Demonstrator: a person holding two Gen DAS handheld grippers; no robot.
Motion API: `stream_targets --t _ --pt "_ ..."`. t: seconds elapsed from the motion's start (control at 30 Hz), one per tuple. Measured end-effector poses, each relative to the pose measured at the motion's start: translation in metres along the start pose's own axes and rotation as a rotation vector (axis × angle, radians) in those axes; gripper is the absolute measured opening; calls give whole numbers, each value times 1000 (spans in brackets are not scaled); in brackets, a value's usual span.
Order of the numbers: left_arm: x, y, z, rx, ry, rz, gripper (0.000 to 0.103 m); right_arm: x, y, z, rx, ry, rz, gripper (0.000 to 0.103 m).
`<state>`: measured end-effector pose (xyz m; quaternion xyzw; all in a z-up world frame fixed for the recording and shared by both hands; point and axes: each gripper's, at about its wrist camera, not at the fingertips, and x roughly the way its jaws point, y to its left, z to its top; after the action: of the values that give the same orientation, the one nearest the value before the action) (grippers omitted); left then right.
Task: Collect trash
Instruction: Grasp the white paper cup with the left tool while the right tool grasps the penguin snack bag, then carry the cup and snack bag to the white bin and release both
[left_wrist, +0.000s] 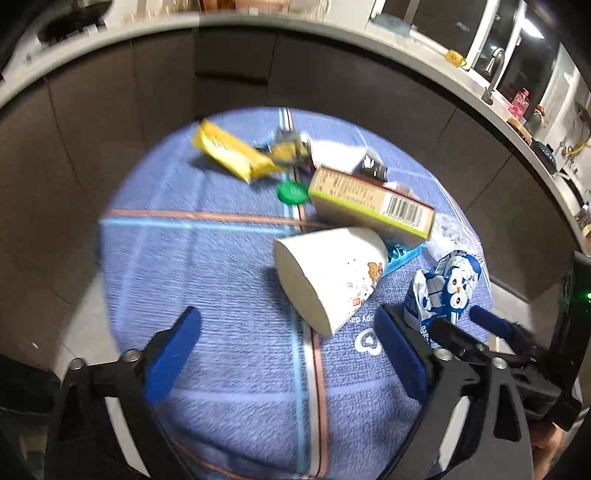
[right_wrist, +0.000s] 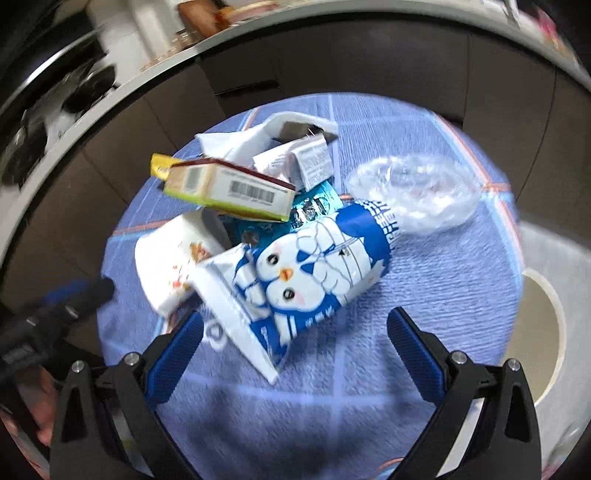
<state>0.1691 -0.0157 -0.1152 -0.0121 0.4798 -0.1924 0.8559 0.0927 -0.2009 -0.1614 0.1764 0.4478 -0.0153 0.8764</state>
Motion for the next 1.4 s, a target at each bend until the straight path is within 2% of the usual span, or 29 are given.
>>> stream_targets --t 0.13,0.27,0.33,0.37,0.4,0.43,0.5,0.63,0.67,0.77,1.03,1.23,1.4 --pt "34 8 12 -63 89 -99 76 10 -15 11 127 -3 53 100" --pt "51 7 21 -69 129 -148 64 20 -27 17 213 9 75 99" --pt "57 6 25 -76 141 -166 59 23 -29 19 223 5 67 87" --pt "59 6 27 -81 145 -179 58 22 -28 19 210 -2 67 71" --pt "62 5 30 -83 150 -188 52 22 -27 19 208 -3 92 60" --pt "65 4 31 -85 160 -198 49 23 -26 19 206 -3 101 56" --pt "67 1 32 -95 170 -224 39 20 -21 19 177 -12 108 37" --pt "67 -8 31 -83 168 -258 14 11 -9 15 123 -22 112 28" --pt "63 -9 29 -82 168 -263 4 9 -7 13 116 -26 116 27" --pt "47 -14 22 -63 142 -256 3 -7 -1 9 75 -61 118 26" --pt "-18 -34 10 30 6 -227 3 -56 3 -3 18 -157 99 25" --pt "-45 -70 13 130 -46 -282 3 -105 -11 -10 -8 -267 12 25" --pt "-48 -111 10 221 -49 -337 3 -138 -37 -20 8 -326 -69 25"
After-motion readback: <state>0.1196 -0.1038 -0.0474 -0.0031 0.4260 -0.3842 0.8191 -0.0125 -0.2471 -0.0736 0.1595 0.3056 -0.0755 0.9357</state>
